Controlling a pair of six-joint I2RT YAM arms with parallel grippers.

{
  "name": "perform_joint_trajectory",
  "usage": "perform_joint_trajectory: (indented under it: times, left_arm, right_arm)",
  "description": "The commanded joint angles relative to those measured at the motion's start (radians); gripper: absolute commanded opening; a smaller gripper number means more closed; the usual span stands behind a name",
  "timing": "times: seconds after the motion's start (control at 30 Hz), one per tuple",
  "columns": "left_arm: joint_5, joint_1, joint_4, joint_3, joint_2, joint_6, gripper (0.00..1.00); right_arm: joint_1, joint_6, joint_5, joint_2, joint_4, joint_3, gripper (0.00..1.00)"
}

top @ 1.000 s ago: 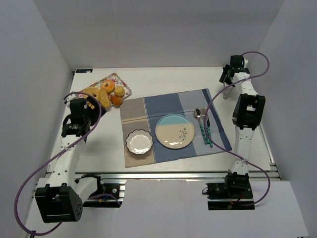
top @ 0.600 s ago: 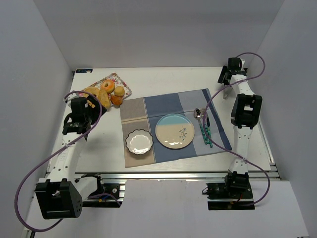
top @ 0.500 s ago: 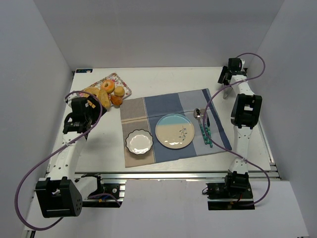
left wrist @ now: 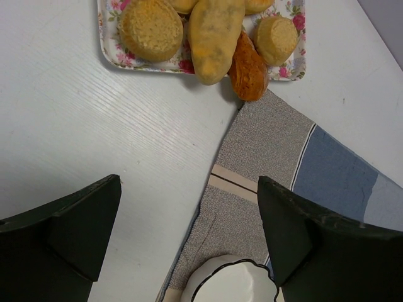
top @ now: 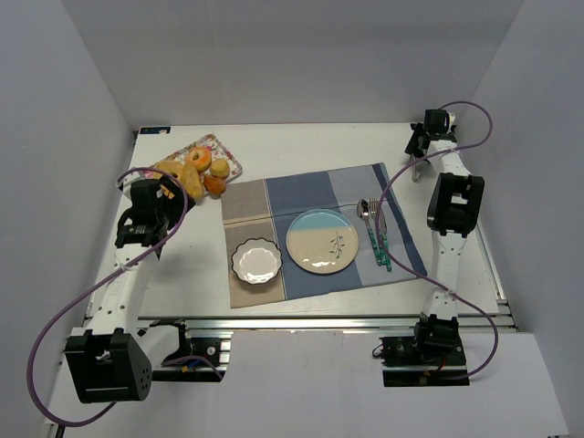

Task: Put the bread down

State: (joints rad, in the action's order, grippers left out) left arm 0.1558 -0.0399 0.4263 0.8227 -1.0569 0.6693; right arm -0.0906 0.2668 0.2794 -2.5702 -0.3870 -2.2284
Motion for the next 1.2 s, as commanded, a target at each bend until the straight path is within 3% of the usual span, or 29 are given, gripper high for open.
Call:
perform_joint_trajectory:
  times: [0.0,0.07,0.2,0.27,0.5,0.53,0.63,0.8,0.9,1.03,1.17]
  left_arm:
    - [0.031,-0.002,0.008,0.010,0.041,-0.010,0.98]
    - [0.027,-0.002,0.005,0.006,0.051,-0.008,0.98]
    - [0.001,-0.002,-0.009,0.009,0.046,-0.014,0.98]
    - [-0.039,-0.002,-0.027,0.012,0.038,-0.037,0.98]
    - [-0.479,0.000,-0.204,-0.020,0.003,-0.126,0.98]
    - [-0.606,0.000,-0.234,-0.040,-0.006,-0.125,0.98]
    - [-0.801,0.015,-0.371,-0.075,-0.041,-0.085,0.98]
    - [-0.800,0.179,-0.419,-0.042,-0.089,-0.077,0.98]
    - [-0.802,0.267,-0.546,-0.049,-0.103,-0.024,0.98]
    - [-0.857,0.346,-0.801,-0.085,-0.126,0.099,0.98]
    - [-0.886,0.446,-0.932,-0.100,-0.150,0.084,0.98]
  right_arm:
    - [-0.003,0.035,-0.014,-0.012,0.003,-0.005,0.72]
    - [-0.003,0.034,-0.011,0.001,0.013,0.012,0.68]
    - [-0.003,0.026,-0.020,0.045,0.020,0.036,0.47]
    - [-0.003,0.023,-0.034,0.109,0.049,0.076,0.44]
    - [0.000,0.006,-0.255,0.453,0.209,0.396,0.43]
    - [0.002,0.023,-0.270,0.491,0.226,0.488,0.42]
    - [0.011,0.054,-0.419,0.648,0.339,0.684,0.42]
    - [0.063,0.121,-0.580,0.882,0.486,0.895,0.38]
    - [0.107,0.224,-0.683,1.001,0.618,1.045,0.38]
    - [0.266,0.337,-0.686,1.128,0.827,1.240,0.39]
    - [0.390,0.492,-0.721,1.209,1.092,1.400,0.38]
